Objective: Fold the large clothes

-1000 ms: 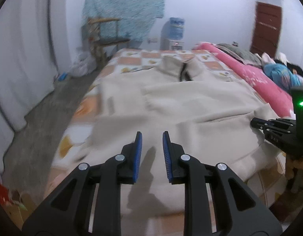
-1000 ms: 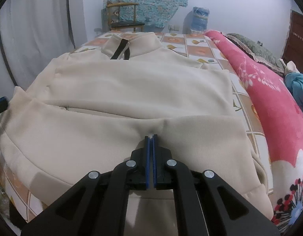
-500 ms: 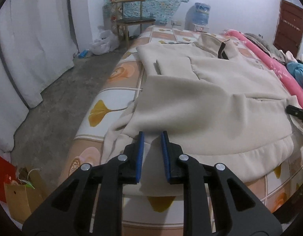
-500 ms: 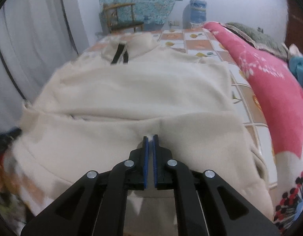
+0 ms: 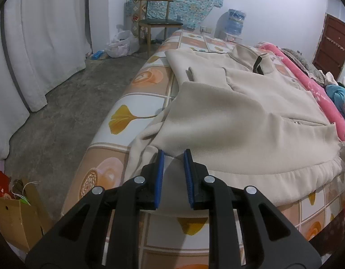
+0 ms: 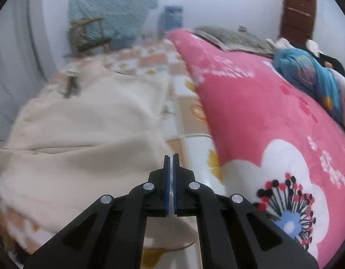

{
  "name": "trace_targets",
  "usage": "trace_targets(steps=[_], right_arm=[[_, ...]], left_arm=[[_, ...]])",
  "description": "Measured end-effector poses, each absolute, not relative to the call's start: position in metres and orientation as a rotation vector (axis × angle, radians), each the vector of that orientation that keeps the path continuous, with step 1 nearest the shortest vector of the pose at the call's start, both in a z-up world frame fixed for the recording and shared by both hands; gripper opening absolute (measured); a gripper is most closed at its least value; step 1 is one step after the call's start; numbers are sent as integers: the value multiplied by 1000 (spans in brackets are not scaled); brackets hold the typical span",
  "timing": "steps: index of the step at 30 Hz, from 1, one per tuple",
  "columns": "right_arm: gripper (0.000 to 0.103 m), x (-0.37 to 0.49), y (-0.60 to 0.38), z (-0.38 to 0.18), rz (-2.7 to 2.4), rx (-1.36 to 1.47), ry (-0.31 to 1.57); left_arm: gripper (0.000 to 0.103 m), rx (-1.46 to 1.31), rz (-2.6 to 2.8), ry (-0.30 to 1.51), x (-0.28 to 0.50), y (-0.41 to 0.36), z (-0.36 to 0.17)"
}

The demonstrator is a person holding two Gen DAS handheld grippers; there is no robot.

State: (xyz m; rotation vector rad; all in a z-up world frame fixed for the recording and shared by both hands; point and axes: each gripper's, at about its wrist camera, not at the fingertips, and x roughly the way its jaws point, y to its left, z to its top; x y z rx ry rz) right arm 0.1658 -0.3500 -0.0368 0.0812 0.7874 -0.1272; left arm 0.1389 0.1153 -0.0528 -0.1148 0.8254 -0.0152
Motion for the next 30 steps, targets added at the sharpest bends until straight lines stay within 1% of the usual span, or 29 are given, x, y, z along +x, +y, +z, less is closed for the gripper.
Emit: trace_targets(steps=[2, 5, 6, 7, 9, 10, 12, 13, 14, 15, 16, 19, 25, 27, 30], right_arm=[[1, 159, -336, -32, -74, 37, 777], [10, 156, -318, -40, -45, -44, 798], [16, 158, -316, -49, -55, -64, 828], [19, 158, -317, -55, -68, -70, 855], [20, 165, -325, -73, -102, -44, 927], [20, 164, -329, -72, -102, -5, 925], [21, 161, -323, -61, -115, -20, 895], [22, 157, -313, -53, -119, -60, 863], [29, 155, -303, -48, -99, -88, 839], [33, 152, -294, -45, -70, -103, 825], [34, 149, -284, -42, -30, -117, 809], [43, 145, -253, -38, 106, -116, 785], [44, 152, -217, -49, 264, -21, 826], [44, 150, -209, -50, 287, -29, 819], [48, 149, -199, -57, 286, -61, 830]], left_arm=[[19, -113, -17, 824, 139, 115, -53], [19, -118, -16, 824, 138, 116, -54], [19, -124, -19, 822, 138, 117, -54], [19, -129, -22, 822, 136, 117, -52], [19, -145, -34, 819, 133, 120, -48], [19, -148, -39, 812, 131, 120, -44], [21, -134, -66, 771, 124, 116, -30], [22, -132, -93, 752, 120, 112, -24], [27, -133, -119, 742, 117, 107, -20], [31, -130, -170, 733, 114, 99, -15], [33, -121, -199, 731, 113, 91, -13], [39, -49, -245, 751, 115, 59, -14], [40, -56, -287, 839, 127, 29, -33], [49, -46, -280, 844, 130, 26, -36], [50, -17, -239, 874, 133, 27, -45]])
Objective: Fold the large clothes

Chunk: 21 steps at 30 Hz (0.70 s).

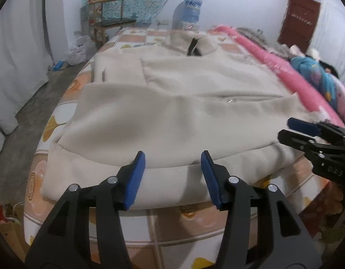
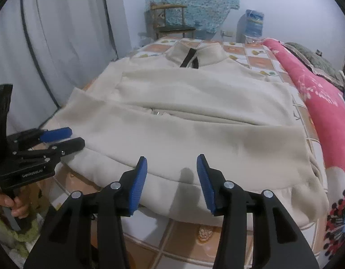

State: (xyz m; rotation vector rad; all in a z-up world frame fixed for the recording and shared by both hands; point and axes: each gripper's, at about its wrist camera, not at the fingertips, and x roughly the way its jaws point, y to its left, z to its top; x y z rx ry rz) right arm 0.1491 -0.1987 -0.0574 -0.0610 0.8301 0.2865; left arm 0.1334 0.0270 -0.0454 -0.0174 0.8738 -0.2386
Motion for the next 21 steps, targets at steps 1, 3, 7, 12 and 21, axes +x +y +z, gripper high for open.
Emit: trace_targets(steps=[1, 3, 7, 12, 21], right_arm=[[50, 152, -197, -63, 278, -66, 843], [52, 166, -203, -77, 242, -31, 899], [52, 174, -218, -74, 219, 79, 922], [59, 173, -227, -60, 186, 79, 884], [74, 191, -246, -73, 70, 65, 952]], left_arm=[[50, -19, -233, 880, 136, 28, -49], [51, -24, -228, 877, 138, 28, -48], [55, -10, -211, 883, 140, 24, -41], [77, 22, -202, 835, 142, 13, -24], [84, 113, -186, 892, 169, -27, -37]])
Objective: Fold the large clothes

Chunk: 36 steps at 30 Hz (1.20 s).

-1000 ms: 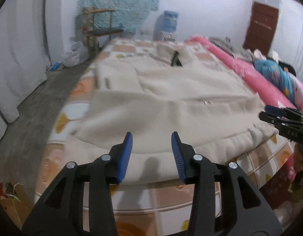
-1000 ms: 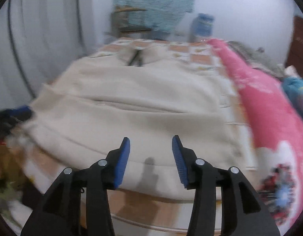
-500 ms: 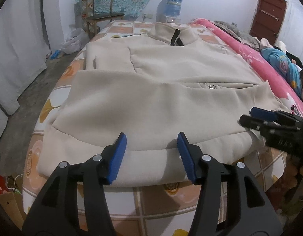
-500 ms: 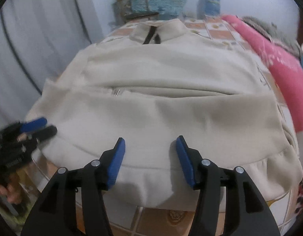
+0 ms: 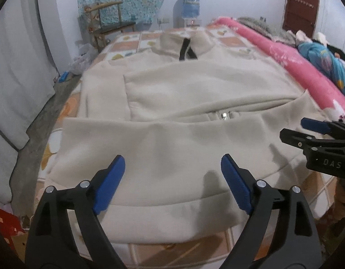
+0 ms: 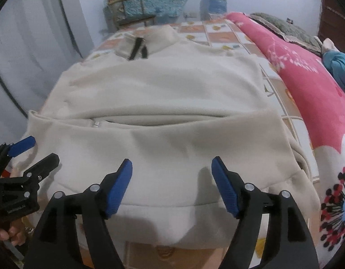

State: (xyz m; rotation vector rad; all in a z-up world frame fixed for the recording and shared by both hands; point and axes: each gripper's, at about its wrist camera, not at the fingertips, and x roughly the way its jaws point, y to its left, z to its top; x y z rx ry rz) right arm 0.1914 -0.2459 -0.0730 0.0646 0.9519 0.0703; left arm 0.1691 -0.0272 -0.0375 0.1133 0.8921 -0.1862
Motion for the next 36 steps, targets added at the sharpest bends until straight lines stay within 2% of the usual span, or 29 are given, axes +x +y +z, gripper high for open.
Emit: trace_targets(steps=[6, 12, 36], right_arm=[[83, 201, -246, -84, 64, 42, 961], [96, 206, -244, -86, 88, 55, 975], [96, 213, -233, -87, 49, 3, 1033]], left_arm=[[89, 90, -148, 952, 181, -29, -53], [94, 82, -135, 956, 181, -28, -56], [95, 70, -112, 968, 184, -29, -57]])
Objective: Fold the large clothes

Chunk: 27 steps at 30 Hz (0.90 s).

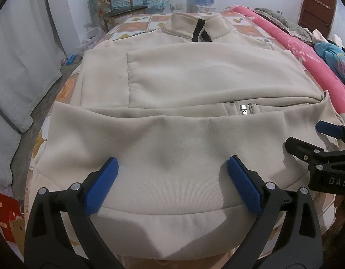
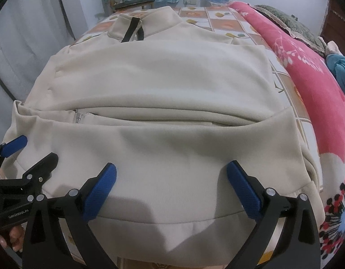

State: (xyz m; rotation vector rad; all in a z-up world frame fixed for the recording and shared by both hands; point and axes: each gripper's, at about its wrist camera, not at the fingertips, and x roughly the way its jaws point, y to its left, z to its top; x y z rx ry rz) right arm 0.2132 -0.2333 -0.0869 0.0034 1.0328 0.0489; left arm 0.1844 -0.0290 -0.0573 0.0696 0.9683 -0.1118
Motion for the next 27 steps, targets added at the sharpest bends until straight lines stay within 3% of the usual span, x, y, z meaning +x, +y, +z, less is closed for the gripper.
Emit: trace_targets(steps=[27], right_arm=[[97, 213, -232, -89, 36, -6, 1023]], left_arm=[[95, 65, -104, 985, 186, -29, -57]])
